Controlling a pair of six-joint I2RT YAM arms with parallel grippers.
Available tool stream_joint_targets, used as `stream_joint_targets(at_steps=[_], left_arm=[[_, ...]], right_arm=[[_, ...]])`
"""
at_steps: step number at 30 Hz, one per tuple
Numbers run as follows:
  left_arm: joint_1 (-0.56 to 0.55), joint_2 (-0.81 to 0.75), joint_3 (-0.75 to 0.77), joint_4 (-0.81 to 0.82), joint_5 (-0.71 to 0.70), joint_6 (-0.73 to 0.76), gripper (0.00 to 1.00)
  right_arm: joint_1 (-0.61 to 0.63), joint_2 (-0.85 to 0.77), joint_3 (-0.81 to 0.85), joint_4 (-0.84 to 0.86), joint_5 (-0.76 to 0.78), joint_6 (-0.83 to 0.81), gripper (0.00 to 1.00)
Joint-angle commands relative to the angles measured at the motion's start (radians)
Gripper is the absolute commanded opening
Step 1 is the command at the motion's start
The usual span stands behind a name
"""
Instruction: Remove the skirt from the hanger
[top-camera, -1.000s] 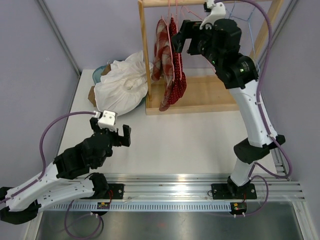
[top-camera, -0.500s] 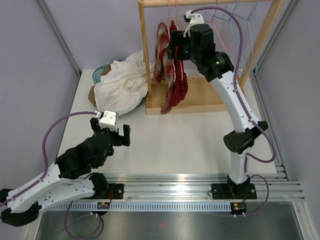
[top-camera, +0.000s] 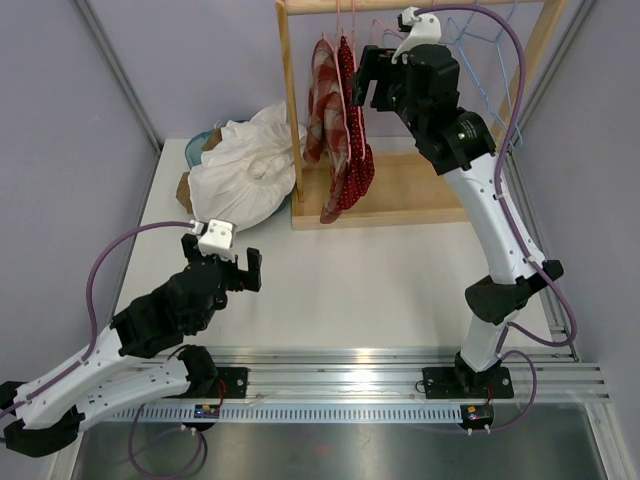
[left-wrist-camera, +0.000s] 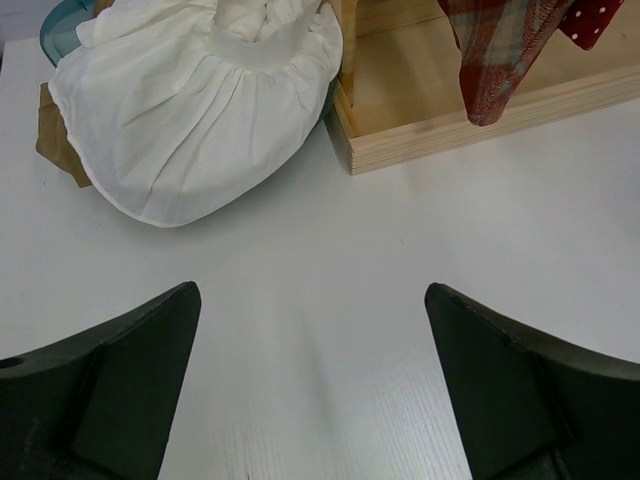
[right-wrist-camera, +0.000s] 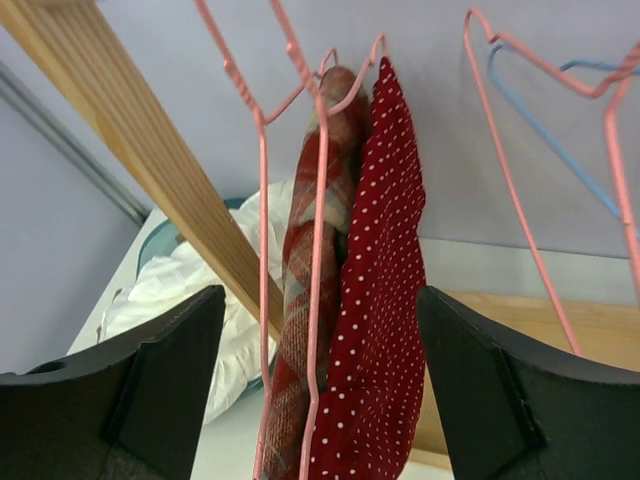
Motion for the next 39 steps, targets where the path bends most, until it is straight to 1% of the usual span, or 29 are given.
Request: stream_joint_targets(at_steps=[1, 4, 9, 14, 19, 24, 27, 34, 36, 37, 39], left_arm=[[0.008, 0.001, 0.0, 0.047, 0.017, 0.007, 0.99], [0.011, 0.0, -0.001, 0.047, 0.02, 0.007, 0.99], [0.014, -0.002, -0.001, 0.048, 0.023, 0.006, 0.99], [0.017, -0.008, -0.002, 0.048, 0.026, 0.006, 0.99], [0.017, -0.009, -0.003, 0.048, 0.028, 0.006, 0.99], [0.019, -0.012, -0.003, 0.048, 0.028, 0.006, 0.99], [0.02, -0.014, -0.005, 0.048, 0.031, 0.006, 0.99], [0.02, -0.017, -0.003, 0.048, 0.034, 0.003, 0.99], [0.02, -0.018, -0.006, 0.045, 0.035, 0.001, 0.99], [0.02, -0.017, -0.005, 0.047, 0.034, 0.001, 0.99], [0.02, -0.015, -0.005, 0.045, 0.034, 0.001, 0.99]], right_arm=[[-0.003, -0.028, 0.022, 0.061, 0.09, -0.033, 0.84], [-0.002, 0.004, 0.057, 0.042, 0.088, -0.037, 0.82], [-0.003, 0.061, 0.102, 0.035, 0.078, -0.036, 0.77], [-0.003, 0.104, 0.144, 0.032, 0.073, -0.04, 0.75], [-0.002, 0.126, 0.14, 0.038, 0.072, -0.036, 0.71], [-0.006, 0.132, 0.102, 0.044, 0.072, -0.026, 0.51], [-0.008, 0.139, 0.088, 0.038, 0.064, -0.019, 0.33], [-0.029, 0.136, 0.051, 0.032, 0.033, 0.015, 0.15], [-0.032, 0.135, 0.046, 0.03, 0.027, 0.02, 0.08], [-0.032, 0.135, 0.046, 0.03, 0.024, 0.023, 0.0], [-0.032, 0.132, 0.051, 0.03, 0.019, 0.023, 0.0]])
